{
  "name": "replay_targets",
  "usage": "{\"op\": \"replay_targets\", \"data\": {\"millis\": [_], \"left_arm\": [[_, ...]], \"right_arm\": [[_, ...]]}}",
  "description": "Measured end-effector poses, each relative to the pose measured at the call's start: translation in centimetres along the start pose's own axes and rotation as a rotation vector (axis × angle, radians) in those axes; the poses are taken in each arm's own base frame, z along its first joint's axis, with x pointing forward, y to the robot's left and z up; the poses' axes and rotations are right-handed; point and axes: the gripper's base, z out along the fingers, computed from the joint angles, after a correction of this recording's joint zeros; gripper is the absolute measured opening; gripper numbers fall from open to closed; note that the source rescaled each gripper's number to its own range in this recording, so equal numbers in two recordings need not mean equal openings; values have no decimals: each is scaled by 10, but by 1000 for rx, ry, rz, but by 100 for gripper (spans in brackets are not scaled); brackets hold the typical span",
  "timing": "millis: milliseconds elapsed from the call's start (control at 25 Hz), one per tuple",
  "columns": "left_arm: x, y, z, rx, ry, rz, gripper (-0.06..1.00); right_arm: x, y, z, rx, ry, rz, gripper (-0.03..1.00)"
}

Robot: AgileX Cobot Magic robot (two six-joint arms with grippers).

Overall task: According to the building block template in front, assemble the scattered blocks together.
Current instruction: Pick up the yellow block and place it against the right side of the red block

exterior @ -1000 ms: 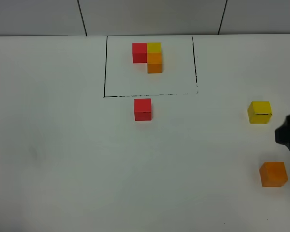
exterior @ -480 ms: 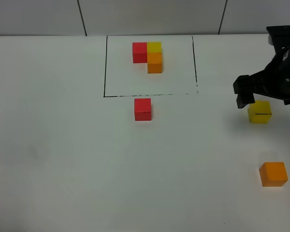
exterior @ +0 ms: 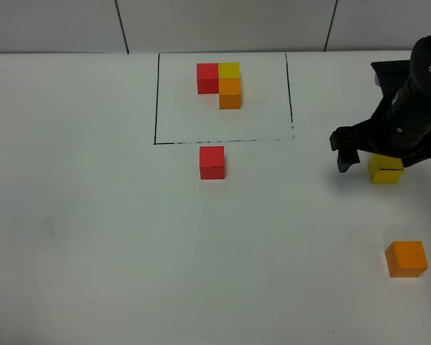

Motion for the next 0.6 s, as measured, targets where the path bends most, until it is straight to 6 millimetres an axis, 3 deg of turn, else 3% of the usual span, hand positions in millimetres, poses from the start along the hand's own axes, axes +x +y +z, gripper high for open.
{"op": "replay_targets", "data": {"millis": [280,600], "left_arm": [[0,0,0,0,0,0,72],[0,0,0,0,0,0,72]], "right_arm": [[-4,-21,15,15,12,45,78],[-7,-34,16,22,-21,42,78]]}}
